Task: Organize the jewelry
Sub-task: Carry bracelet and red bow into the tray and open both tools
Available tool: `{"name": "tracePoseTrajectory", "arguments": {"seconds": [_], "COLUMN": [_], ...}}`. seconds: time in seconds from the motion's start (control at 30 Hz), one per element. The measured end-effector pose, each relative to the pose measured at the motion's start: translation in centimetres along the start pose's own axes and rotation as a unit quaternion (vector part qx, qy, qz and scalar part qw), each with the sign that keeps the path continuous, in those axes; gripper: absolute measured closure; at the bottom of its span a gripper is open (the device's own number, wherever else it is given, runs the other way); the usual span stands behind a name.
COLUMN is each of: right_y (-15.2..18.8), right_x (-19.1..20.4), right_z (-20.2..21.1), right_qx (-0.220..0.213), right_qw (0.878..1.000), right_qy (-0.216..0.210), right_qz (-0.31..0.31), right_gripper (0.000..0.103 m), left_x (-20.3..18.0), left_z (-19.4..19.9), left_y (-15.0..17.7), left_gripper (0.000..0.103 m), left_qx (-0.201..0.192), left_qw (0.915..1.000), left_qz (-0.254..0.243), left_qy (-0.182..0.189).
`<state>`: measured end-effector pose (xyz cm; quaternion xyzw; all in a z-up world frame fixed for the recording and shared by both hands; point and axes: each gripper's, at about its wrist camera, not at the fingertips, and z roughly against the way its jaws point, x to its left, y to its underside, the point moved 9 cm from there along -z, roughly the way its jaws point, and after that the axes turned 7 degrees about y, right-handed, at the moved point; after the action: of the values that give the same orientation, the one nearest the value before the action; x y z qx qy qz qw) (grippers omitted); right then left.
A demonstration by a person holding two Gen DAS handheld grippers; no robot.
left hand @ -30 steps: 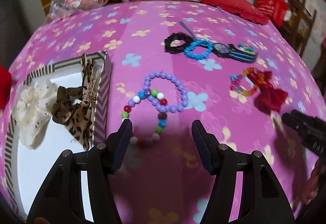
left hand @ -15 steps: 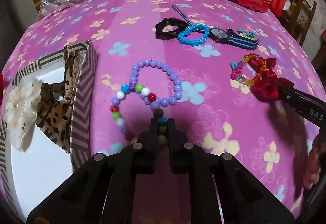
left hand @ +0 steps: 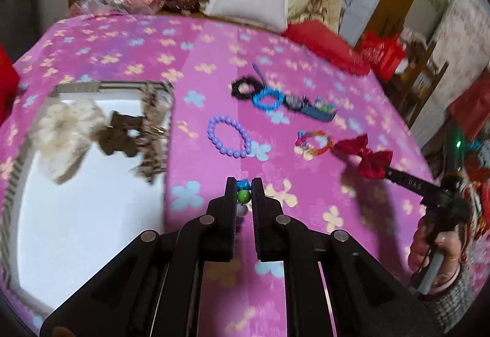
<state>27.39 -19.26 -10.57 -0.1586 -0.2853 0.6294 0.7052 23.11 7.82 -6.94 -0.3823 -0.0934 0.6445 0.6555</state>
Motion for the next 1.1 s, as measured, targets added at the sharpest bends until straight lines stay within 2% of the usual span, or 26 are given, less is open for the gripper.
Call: {"name": "tracePoseTrajectory", "arguments": {"seconds": [0.13,0.27,0.53,0.73,0.87,1.0,1.1], "right_y": [-0.2,0.0,2.5,5.7,8.2,11.4,13.8], "right_x": [1.4,4.6,13.8,23.5,29.2,33.2,34.7], "right_z": [3.1,5.1,5.0,2.9,1.6,0.1,-1.5], "right_qx": [-0.02,-0.024,0.003,0.044,0.068,0.089,0.114], "right_qw": [1.0,0.998,0.989,0.972,0.958,0.945,0.938], "right_qy": [-0.015,-0.04,-0.077,-0.124,-0.155,-0.165,-0.167], "right_qz": [0.012,0.037,0.122,0.196,0.234,0.268,0.28], "right_gripper": [0.092,0.092,0.092,0.092,0.092,0.092,0.092], "left_x": [1.6,4.3,12.2,18.5,21.5,23.8,25.0], "left_z": [3.9,6.3,7.7,6.8,7.0,6.8,6.7], "left_y": [-0.3,-0.3,0.6,3.0,4.0,4.8,5.2], "left_gripper": [0.095,0.095,0.095,0.095,0.095,0.095,0.095], "left_qx": [-0.031,-0.046,-0.064,-0.049,-0.05,-0.046,-0.041], "left_qw": [0.9992,0.9973,0.9891,0.9784,0.971,0.9659,0.9638], "left_qz": [0.022,0.051,0.111,0.167,0.175,0.182,0.195], "left_qy": [-0.008,-0.026,-0.073,-0.112,-0.155,-0.179,-0.177]}}
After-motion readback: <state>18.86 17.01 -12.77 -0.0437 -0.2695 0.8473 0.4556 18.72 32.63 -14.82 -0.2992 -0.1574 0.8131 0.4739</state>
